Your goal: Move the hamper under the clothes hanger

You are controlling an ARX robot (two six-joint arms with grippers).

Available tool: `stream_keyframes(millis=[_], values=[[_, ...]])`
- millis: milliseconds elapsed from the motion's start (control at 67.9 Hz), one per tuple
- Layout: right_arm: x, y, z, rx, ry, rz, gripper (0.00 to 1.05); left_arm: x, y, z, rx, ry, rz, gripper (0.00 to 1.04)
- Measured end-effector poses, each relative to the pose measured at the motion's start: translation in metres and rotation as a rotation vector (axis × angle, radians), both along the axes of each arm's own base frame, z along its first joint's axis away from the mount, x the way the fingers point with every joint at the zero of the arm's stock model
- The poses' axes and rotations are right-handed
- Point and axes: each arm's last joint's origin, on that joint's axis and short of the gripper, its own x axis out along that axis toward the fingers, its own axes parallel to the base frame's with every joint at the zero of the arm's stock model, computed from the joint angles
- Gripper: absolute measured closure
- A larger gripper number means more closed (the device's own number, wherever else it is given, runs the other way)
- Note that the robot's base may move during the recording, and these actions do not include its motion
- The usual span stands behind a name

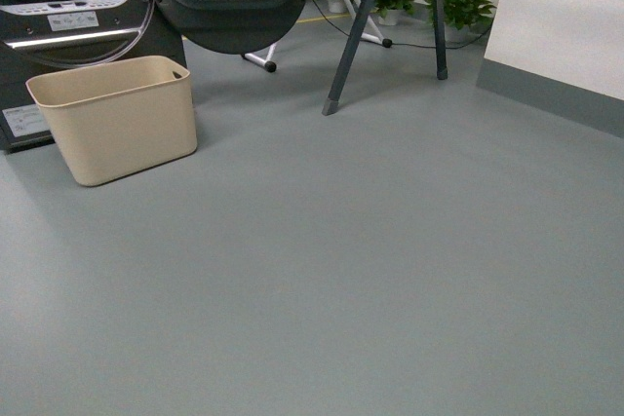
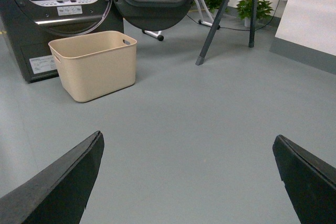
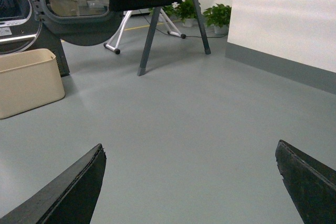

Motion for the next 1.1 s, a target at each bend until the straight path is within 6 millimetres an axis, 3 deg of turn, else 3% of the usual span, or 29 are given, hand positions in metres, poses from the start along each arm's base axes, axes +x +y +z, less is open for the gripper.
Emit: stream_keyframes(millis=[1105], values=[[0.0000,0.0000,0.0000,0.000,0.000,0.000,0.08,0.0000,0.0000,-0.0001,0.000,0.000,0.000,0.07]])
